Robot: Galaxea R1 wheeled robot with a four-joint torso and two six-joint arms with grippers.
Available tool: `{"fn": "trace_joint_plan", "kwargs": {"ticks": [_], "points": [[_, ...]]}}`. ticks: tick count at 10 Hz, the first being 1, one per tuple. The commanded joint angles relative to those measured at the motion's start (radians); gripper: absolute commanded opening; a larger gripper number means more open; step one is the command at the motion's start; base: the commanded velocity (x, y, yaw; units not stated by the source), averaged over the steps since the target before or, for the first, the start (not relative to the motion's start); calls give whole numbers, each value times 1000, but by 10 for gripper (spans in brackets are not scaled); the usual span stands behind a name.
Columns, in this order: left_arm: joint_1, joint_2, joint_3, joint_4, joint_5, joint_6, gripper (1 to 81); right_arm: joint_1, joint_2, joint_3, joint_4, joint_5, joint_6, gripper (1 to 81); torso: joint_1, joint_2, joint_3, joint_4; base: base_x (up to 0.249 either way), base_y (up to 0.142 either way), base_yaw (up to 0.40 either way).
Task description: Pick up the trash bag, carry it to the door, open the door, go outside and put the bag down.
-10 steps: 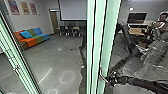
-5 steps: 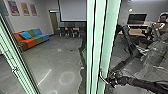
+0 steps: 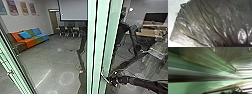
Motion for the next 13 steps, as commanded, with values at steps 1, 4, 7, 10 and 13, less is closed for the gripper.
{"fn": "trace_joint_plan", "kwargs": {"ticks": [1,4,7,10,13], "points": [[-43,-12,-1,-7,71,-1,10,161,10,-54,-35,154,52,811,0,0,0,0,92,0,0],[-43,-10,-1,-7,71,-1,10,158,-10,-51,-35,155,53,811,3,2,-1,0,58,0,0],[-43,-7,-1,-6,76,-1,10,144,-90,-14,-31,157,55,811,6,4,-3,1,0,0,0],[-43,-2,-1,-6,77,0,10,135,-211,49,-25,157,56,811,8,6,-3,1,0,0,0],[-45,-2,1,-6,76,0,10,122,-271,76,-31,157,55,811,9,6,-3,2,0,0,0]]}}
